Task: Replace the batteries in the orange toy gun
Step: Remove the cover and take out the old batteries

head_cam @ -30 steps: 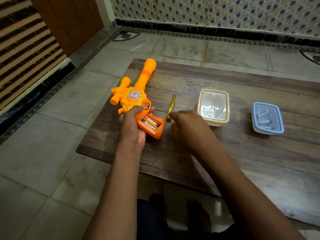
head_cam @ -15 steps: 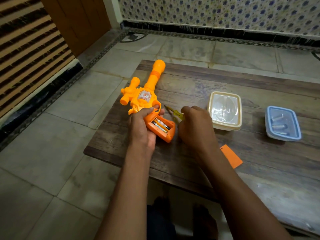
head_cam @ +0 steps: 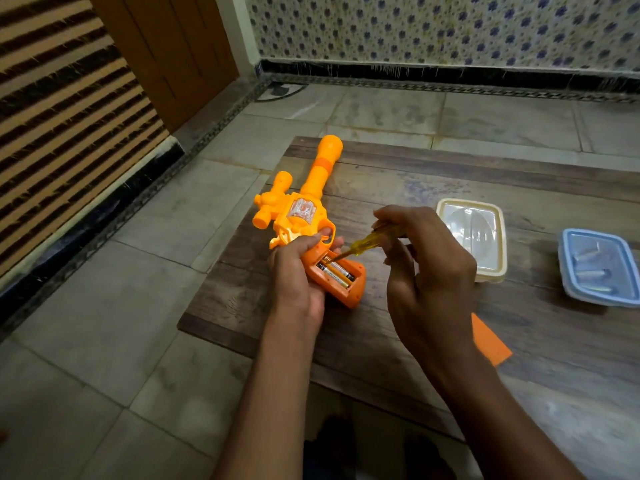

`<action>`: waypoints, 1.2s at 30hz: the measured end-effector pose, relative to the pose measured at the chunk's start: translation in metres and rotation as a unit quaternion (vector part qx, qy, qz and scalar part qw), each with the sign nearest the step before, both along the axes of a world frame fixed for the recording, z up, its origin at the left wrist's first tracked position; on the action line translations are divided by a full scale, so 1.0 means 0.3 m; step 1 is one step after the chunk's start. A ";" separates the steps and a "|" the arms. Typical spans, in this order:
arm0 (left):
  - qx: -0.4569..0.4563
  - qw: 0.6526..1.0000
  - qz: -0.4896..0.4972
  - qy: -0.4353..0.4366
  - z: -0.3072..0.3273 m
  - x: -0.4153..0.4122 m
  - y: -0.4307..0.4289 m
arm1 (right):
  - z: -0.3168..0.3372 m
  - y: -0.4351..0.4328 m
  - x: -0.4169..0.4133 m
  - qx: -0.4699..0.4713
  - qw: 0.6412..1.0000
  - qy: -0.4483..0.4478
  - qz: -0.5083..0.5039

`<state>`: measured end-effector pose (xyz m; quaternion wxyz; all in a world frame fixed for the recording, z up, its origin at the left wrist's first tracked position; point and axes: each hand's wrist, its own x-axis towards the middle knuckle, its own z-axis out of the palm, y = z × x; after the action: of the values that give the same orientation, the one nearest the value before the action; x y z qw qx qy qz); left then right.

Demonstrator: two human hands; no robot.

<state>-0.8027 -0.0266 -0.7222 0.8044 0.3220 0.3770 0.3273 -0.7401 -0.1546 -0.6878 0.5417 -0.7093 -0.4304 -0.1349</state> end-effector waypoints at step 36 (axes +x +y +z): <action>0.008 1.000 0.001 0.026 0.003 0.004 -0.005 | -0.051 0.044 0.015 0.012 0.995 -0.034 -0.094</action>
<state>-0.8014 -0.0283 -0.7213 0.7914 0.3366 0.3951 0.3230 -0.7354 -0.1415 -0.7032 0.5201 -0.7350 -0.3786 -0.2142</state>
